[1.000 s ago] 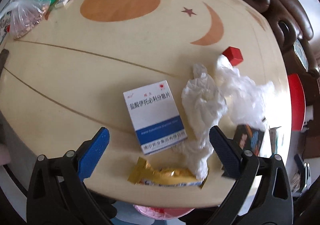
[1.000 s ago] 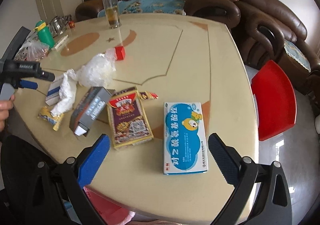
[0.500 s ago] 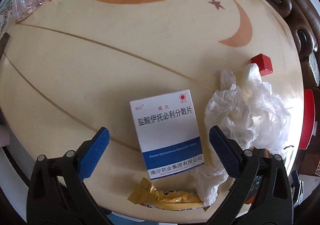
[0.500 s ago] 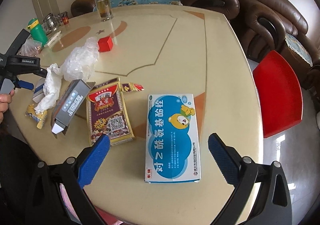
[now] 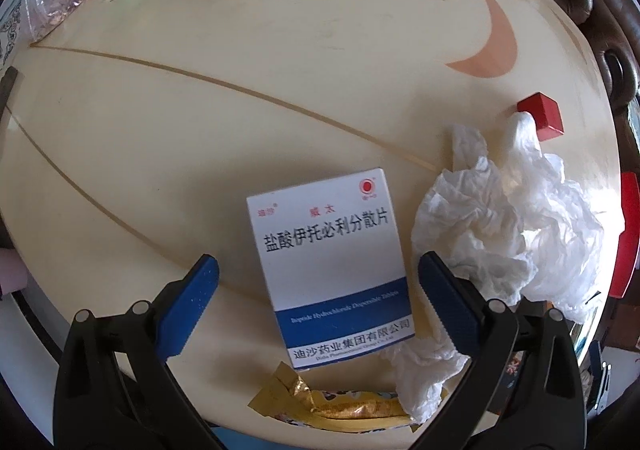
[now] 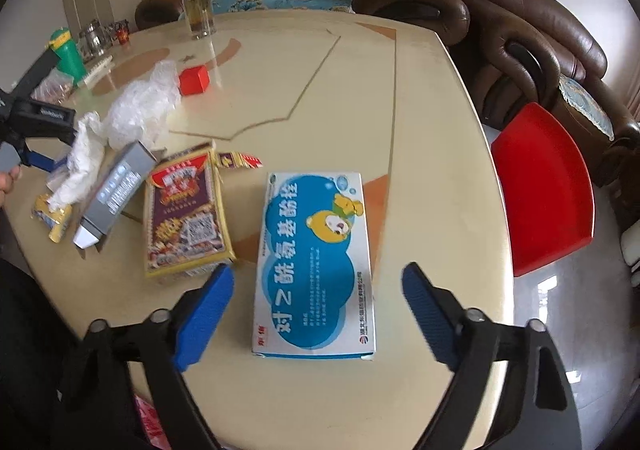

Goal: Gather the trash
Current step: 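Move the left tool to the white medicine box while the right tool approaches the blue-and-white box, then close the left tool on the white box while the right tool grips the blue box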

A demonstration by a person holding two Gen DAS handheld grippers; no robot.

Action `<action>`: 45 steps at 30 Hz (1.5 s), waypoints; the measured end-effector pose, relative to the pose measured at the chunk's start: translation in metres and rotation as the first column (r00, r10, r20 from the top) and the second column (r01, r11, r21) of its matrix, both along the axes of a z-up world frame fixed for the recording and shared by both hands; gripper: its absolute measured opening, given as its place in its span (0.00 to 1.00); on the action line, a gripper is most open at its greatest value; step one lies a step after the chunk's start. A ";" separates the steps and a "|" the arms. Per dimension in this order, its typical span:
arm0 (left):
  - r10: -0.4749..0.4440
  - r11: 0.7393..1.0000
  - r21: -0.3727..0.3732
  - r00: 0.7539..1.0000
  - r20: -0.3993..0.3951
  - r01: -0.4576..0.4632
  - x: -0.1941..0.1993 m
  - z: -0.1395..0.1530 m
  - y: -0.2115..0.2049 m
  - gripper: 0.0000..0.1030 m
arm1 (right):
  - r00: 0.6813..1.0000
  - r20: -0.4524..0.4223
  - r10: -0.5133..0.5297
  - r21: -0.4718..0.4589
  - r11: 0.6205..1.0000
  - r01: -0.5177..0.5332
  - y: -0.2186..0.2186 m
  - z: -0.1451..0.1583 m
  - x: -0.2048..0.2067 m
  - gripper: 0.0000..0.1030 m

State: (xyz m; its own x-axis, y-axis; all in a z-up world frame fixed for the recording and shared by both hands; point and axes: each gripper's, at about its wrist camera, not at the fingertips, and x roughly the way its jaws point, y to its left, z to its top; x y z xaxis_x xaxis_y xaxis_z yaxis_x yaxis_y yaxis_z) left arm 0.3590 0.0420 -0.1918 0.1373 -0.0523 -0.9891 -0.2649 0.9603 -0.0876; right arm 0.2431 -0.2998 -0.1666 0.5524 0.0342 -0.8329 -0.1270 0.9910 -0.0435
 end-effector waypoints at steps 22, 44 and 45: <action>-0.033 0.995 0.093 0.999 0.012 0.032 -0.004 -0.025 -0.008 0.95 | 0.996 -0.006 -0.084 0.039 0.996 0.084 -0.006 -0.016 0.002 0.70; -0.046 0.996 0.086 0.995 0.091 0.038 -0.011 -0.008 -0.005 0.64 | 0.984 0.067 -0.164 -0.001 0.986 0.165 0.013 0.003 0.002 0.58; -0.051 0.995 0.095 0.994 0.101 0.041 -0.011 -0.005 -0.005 0.64 | 0.983 0.074 -0.169 -0.004 0.985 0.170 0.013 0.006 0.002 0.58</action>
